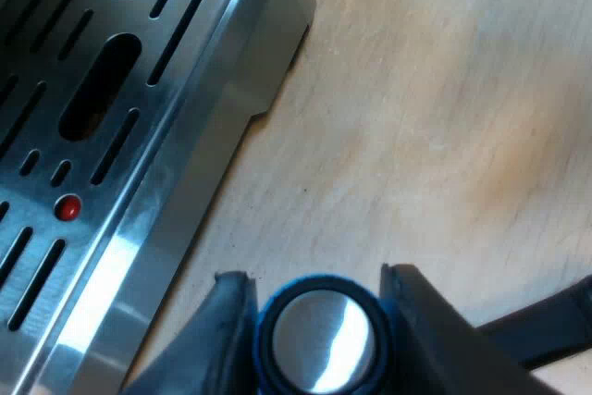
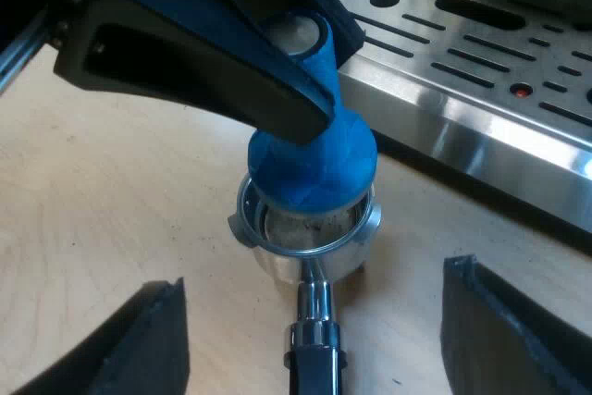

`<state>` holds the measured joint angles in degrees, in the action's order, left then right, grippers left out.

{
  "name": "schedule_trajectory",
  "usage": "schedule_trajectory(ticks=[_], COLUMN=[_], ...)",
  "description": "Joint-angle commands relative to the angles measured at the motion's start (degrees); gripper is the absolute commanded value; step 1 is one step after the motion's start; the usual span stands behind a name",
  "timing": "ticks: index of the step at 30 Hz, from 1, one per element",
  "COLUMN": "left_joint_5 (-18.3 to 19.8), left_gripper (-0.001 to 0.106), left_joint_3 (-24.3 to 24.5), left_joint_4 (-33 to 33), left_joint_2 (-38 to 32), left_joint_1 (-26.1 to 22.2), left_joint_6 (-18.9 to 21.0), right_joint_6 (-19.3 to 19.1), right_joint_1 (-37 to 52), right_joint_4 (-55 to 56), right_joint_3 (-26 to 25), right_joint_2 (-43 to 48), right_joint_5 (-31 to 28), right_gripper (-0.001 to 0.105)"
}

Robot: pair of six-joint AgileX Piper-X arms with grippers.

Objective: Grind coffee beans and then tamp

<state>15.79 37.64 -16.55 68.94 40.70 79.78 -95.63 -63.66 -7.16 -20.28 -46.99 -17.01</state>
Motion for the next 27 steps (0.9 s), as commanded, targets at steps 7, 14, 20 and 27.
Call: schedule_trajectory(ticks=[7,14,20,27], left_joint_5=[-0.86,-0.86,-0.86,-0.86], left_gripper=[0.009,0.009,0.009,0.009], left_joint_3=[-1.39,-4.71,-5.28,-5.28], left_joint_4=[0.63,3.51,5.75,5.75], left_joint_2=[-0.17,-0.17,-0.17,-0.17], left_joint_1=[0.08,0.08,0.08,0.08], left_joint_6=[-0.35,-0.35,-0.35,-0.35], right_joint_6=[-0.52,-0.52,-0.52,-0.52], right_joint_1=[0.23,0.23,0.23,0.23], right_joint_4=[-0.84,-0.84,-0.84,-0.84], right_joint_3=[0.01,0.01,0.01,0.01], right_joint_2=[0.41,0.41,0.41,0.41], right_joint_5=[0.47,0.47,0.47,0.47], right_gripper=[0.06,0.06,0.06,0.06])
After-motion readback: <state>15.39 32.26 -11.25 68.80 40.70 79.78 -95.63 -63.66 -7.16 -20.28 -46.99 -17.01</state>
